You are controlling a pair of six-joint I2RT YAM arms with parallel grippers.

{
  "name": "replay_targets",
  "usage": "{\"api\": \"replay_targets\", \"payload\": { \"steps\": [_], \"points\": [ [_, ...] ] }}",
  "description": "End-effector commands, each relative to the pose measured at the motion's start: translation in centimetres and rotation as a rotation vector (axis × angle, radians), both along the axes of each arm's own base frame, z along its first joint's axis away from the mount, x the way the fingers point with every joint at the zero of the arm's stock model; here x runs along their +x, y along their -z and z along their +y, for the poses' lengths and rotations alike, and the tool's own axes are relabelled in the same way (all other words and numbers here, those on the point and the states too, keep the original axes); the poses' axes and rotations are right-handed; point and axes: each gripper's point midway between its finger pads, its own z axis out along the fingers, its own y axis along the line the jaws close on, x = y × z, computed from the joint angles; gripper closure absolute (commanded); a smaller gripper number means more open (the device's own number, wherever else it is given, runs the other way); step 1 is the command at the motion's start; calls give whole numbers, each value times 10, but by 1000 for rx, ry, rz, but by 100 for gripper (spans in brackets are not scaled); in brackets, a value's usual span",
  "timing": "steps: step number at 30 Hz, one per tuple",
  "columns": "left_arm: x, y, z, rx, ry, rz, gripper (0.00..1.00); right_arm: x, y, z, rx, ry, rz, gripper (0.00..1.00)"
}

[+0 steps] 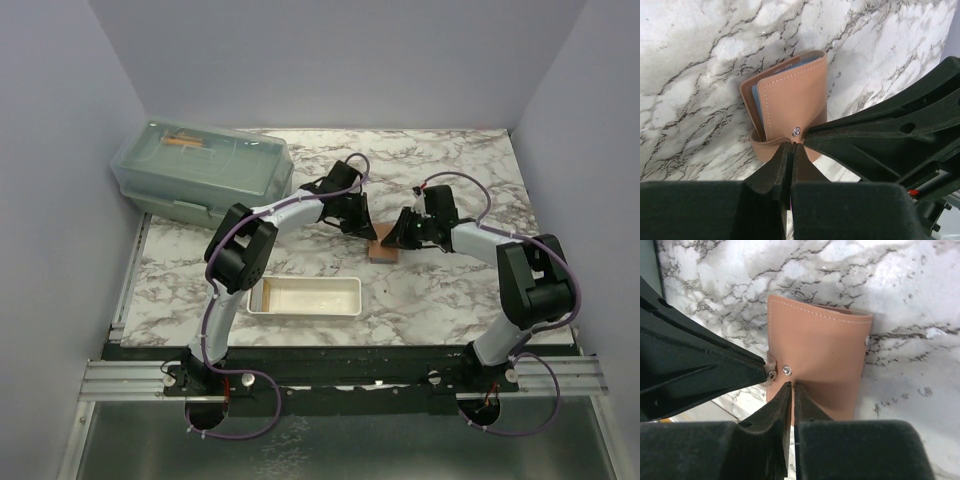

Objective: Put the credit cards into the card holder
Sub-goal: Close the card holder at the center of the board.

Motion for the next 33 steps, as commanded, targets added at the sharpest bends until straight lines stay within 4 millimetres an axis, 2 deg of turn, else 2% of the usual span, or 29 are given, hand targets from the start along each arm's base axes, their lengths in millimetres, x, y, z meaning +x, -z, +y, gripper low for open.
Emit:
{"api": "replay_targets", "payload": {
  "steps": [1, 12, 14, 17, 20, 22, 25, 33],
  "points": [
    [20, 8, 1, 65, -86, -49, 100, -14, 38, -4, -33, 2, 80, 91],
    [31, 9, -6, 94, -108, -104, 100, -19, 47, -11, -71, 33, 115, 92],
    [29, 12, -7, 94, -101, -95, 100, -18, 37, -10, -59, 32, 107, 92],
    [25, 18, -8, 94, -90, -76, 100, -13, 8, -6, -37, 27, 70, 90],
    [24, 20, -7, 97, -83, -76, 100, -5, -16, -15, -57, 50, 17, 83],
    [22, 19, -6, 96, -75, -80, 100, 0, -21, -22, -70, 57, 5, 75],
    [20, 16, -7, 88, -62, -83, 100, 2, -10, -25, -100, 38, 22, 71],
    [14, 10, -10, 73, -15, -105, 100, 2, 14, -12, -35, 6, 55, 75]
  ]
}}
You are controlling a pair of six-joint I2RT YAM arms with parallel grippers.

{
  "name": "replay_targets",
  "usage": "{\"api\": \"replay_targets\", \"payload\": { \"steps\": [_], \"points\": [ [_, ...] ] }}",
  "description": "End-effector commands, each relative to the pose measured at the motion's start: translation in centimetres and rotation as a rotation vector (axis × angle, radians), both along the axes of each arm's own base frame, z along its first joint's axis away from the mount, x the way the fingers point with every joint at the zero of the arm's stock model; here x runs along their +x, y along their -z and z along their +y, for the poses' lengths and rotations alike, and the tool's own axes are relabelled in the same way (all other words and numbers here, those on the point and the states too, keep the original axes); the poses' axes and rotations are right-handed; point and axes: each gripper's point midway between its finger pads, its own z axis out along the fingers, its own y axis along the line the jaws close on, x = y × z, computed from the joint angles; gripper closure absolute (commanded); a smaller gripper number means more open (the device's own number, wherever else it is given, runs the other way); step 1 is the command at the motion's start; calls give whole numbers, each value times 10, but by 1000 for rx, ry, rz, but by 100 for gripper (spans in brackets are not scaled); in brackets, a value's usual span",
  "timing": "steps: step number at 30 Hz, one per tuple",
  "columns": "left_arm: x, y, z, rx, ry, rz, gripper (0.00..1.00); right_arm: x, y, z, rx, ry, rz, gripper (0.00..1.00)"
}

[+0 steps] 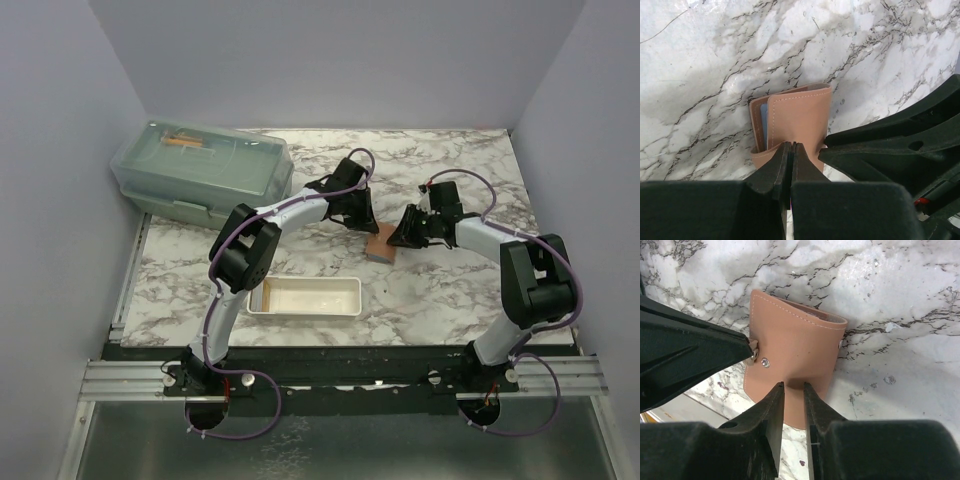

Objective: Put the credit cards into the card holder
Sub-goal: Close the card holder at the center of the board.

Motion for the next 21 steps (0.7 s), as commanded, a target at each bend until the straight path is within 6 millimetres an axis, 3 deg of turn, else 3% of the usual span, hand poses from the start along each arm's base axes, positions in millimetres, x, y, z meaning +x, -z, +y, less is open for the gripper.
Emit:
{"api": "replay_targets", "payload": {
  "steps": [1, 14, 21],
  "points": [
    [-10, 9, -3, 21, 48, -9, 100, -3, 18, 4, 10, -20, 33, 76],
    [-20, -1, -13, 10, 88, -58, 100, -3, 28, 4, -5, -34, 57, 77],
    [-17, 4, -15, 11, 72, -45, 100, -5, 31, 2, -17, -36, 64, 77]
  ]
}}
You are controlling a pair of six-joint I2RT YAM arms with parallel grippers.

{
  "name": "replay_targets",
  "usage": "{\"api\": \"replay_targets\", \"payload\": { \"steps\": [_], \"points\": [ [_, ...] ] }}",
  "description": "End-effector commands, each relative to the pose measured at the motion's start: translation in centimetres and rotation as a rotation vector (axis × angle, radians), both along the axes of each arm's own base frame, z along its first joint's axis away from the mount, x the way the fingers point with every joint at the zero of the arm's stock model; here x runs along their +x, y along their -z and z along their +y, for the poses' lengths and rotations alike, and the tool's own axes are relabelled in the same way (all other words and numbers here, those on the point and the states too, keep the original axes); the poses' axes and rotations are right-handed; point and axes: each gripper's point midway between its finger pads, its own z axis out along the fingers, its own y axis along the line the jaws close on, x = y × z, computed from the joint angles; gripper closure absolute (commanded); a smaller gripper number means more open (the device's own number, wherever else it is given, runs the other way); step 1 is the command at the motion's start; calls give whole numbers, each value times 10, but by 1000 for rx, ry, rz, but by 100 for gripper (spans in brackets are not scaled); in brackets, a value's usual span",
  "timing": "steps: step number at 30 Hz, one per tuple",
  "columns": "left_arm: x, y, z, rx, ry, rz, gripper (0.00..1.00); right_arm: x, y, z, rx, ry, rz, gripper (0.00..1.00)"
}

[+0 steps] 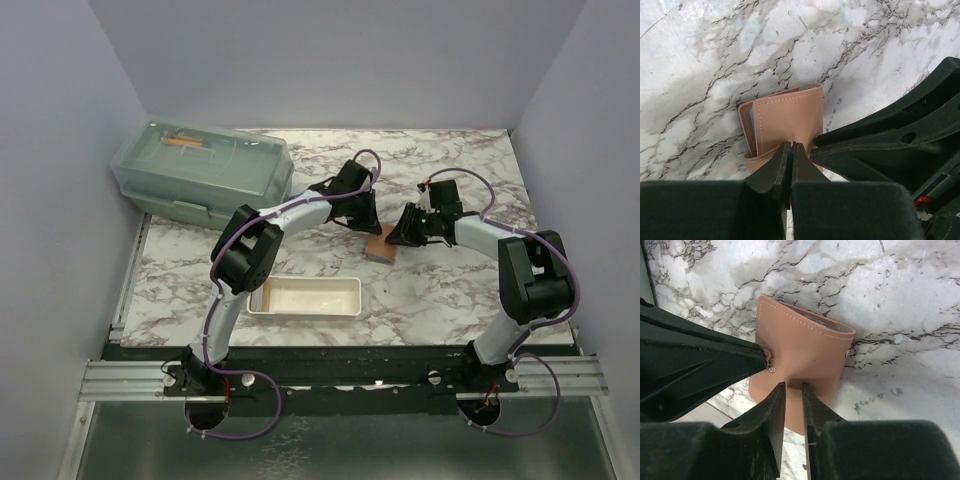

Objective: Put the credit cards into the card holder
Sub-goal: Close the card holder at the center of the board.

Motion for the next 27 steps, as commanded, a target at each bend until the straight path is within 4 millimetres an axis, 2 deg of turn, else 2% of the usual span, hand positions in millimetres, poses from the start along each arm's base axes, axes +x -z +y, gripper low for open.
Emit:
{"api": "replay_targets", "payload": {
  "steps": [1, 3, 4, 9, 12, 15, 19, 27],
  "points": [
    [-14, 3, -6, 8, 24, 11, 100, -10, 30, -3, -57, -18, 63, 77],
    [-15, -3, -3, 12, 22, -5, 100, -11, 30, -4, -63, -18, 61, 77],
    [-15, -5, 1, 22, 15, -16, 97, -11, 30, -4, -64, -19, 61, 77],
    [-12, -29, 13, 40, -7, -90, 63, -12, 32, -4, -68, -24, 64, 77],
    [-8, -39, 20, 71, -18, -136, 49, -11, 31, -4, -70, -26, 59, 77],
    [-6, -39, 26, 112, -16, -150, 42, -11, 32, -6, -80, -31, 63, 77],
    [-5, -27, 30, 174, -4, -125, 41, -12, 32, -7, -90, -35, 65, 77],
    [-6, -10, 34, 248, 29, -93, 51, -12, 30, -8, -94, -38, 62, 77]
  ]
}}
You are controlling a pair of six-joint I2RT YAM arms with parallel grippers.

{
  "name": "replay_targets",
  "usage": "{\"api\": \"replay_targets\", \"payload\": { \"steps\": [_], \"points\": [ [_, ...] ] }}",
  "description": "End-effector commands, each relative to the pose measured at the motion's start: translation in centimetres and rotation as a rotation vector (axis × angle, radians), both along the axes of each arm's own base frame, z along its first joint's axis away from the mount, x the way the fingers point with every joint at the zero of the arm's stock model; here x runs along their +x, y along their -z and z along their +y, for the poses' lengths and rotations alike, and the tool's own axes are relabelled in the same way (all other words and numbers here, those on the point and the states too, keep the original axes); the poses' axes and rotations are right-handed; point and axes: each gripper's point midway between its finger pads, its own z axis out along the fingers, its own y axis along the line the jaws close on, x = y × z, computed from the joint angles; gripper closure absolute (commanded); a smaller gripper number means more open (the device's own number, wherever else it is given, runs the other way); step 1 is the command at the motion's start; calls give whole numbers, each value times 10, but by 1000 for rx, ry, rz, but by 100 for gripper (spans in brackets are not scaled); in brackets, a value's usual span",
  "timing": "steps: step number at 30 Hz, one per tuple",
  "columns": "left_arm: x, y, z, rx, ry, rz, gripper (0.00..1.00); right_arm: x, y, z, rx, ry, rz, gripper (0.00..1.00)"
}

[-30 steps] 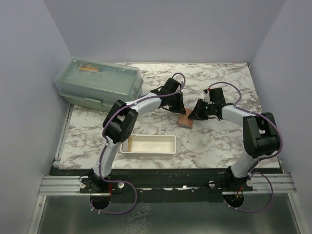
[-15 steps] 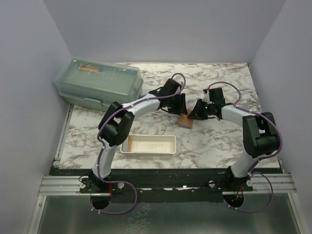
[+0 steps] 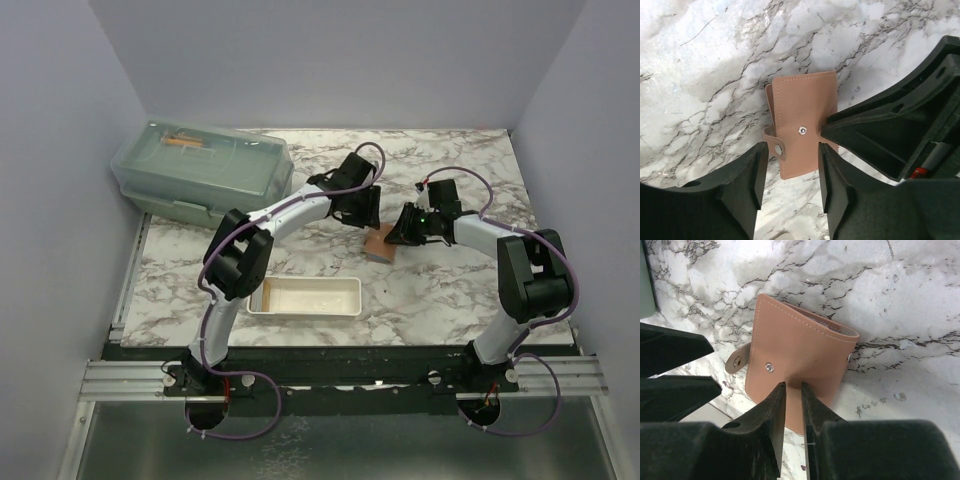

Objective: Put the credit cards into the card holder
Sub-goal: Close the card holder at the center of the board.

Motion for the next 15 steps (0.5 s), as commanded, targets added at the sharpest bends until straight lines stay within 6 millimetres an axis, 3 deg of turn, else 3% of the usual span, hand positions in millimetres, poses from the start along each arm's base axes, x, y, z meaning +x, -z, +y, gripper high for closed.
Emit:
{"api": "replay_targets", "payload": {
  "steps": [1, 6, 12, 15],
  "points": [
    [-6, 22, 6, 81, 25, 38, 53, -13, 30, -9, -89, -10, 72, 77],
    [-8, 30, 4, 92, 33, 63, 53, -13, 30, -8, -86, -17, 76, 77],
    [-6, 34, 6, 104, 22, 64, 69, -14, 29, -8, -88, -19, 74, 77],
    [-5, 31, 6, 103, 19, 57, 67, -14, 28, -8, -86, -21, 74, 77]
  ]
}}
